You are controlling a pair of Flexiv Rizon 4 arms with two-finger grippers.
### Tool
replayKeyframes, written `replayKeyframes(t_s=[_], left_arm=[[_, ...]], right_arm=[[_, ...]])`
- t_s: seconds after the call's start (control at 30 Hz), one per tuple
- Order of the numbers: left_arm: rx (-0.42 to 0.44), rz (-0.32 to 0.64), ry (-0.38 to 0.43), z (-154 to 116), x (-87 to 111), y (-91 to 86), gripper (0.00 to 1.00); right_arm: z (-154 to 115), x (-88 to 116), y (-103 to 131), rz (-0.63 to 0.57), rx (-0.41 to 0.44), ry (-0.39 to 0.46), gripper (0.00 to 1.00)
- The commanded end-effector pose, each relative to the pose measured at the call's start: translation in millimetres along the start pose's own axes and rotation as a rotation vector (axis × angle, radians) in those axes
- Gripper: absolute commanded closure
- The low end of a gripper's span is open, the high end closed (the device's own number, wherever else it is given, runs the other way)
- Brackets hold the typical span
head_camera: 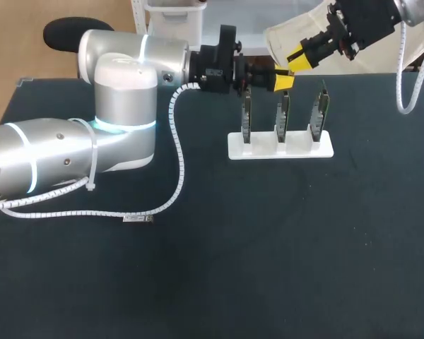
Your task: Pick up the optical module with the left hand, and insert it into the network port with the right hand.
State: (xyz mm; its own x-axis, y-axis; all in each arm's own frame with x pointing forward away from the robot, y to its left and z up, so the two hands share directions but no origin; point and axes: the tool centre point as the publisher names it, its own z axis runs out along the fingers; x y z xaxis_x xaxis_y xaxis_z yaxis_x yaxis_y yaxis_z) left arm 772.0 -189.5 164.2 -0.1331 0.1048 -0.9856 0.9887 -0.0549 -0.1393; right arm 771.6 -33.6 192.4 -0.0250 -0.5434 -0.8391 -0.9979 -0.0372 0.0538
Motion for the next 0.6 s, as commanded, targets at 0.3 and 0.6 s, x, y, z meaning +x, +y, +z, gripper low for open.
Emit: replayKeyframes(t_s=[0.3,0.6], left_arm=[[0.004,-0.001,0.002,0.9,0.1,2.5,0.0],[0.007,0.043,0.037,0.6,-6.2,2.9,0.0]], right_arm=[[-1.7,1.0,0.6,-0.001,0.007,-0.005,1.0],[-2.6,0.9,-0.7,-0.001,0.013,-0.011,1.0]])
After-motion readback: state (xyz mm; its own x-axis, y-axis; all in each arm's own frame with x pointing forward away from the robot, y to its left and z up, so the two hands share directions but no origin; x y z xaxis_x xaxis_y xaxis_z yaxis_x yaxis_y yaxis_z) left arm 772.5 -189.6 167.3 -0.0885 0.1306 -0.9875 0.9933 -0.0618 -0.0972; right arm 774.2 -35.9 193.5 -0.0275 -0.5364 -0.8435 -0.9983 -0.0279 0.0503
